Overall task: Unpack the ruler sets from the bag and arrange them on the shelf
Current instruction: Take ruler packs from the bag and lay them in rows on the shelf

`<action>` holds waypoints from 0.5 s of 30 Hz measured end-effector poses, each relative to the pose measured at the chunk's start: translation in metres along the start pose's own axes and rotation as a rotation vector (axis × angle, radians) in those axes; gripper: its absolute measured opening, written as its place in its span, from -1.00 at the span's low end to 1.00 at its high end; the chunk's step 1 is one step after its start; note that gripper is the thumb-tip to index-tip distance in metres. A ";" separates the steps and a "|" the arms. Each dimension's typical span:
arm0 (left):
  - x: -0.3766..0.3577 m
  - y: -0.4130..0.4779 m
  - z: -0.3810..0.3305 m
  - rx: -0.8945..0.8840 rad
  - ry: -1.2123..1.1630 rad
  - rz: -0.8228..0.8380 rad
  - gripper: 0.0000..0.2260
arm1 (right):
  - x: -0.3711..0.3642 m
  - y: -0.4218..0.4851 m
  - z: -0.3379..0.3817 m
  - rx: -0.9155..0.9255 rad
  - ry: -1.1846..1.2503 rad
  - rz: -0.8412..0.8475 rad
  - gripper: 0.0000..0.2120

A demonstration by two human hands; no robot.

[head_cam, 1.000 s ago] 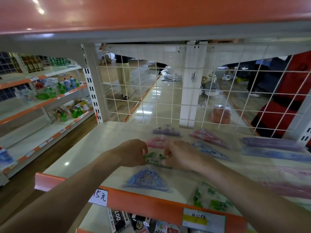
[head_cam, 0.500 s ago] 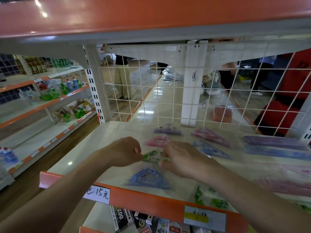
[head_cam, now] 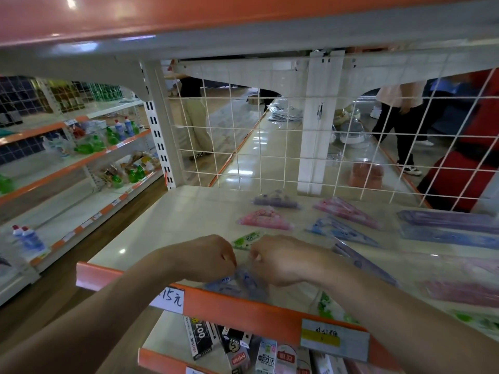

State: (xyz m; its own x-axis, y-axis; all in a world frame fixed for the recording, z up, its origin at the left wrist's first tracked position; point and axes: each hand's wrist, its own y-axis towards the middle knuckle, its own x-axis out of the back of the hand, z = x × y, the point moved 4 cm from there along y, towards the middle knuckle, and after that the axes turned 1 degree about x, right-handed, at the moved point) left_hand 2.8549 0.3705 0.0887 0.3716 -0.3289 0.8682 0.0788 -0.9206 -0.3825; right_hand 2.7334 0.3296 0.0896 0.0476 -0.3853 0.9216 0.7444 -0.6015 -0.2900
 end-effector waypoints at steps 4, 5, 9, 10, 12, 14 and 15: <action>0.000 -0.002 -0.002 -0.027 0.007 0.008 -0.75 | -0.007 0.006 0.009 0.007 0.028 0.037 -0.74; -0.001 -0.003 -0.002 -0.028 0.013 0.011 -0.74 | -0.009 0.005 0.012 0.016 0.033 0.048 -0.76; -0.002 -0.004 0.005 -0.018 0.011 0.030 -0.71 | -0.008 0.005 0.014 0.013 0.001 0.041 -0.77; -0.002 -0.005 0.006 -0.012 0.006 0.029 -0.69 | -0.007 0.005 0.014 0.006 -0.006 0.042 -0.73; -0.002 -0.006 0.008 -0.008 0.000 0.029 -0.67 | -0.004 0.004 0.016 0.000 -0.019 0.049 -0.69; -0.002 -0.007 0.008 -0.006 0.011 0.041 -0.70 | 0.000 0.005 0.017 -0.013 -0.014 0.054 -0.70; -0.003 -0.007 0.007 -0.011 0.018 0.048 -0.73 | 0.002 0.007 0.016 -0.024 0.013 0.058 -0.72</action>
State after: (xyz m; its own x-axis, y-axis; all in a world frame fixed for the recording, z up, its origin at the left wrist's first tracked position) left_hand 2.8594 0.3796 0.0868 0.3577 -0.3767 0.8545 0.0514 -0.9057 -0.4207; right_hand 2.7489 0.3361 0.0934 0.0818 -0.4289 0.8996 0.7243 -0.5944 -0.3492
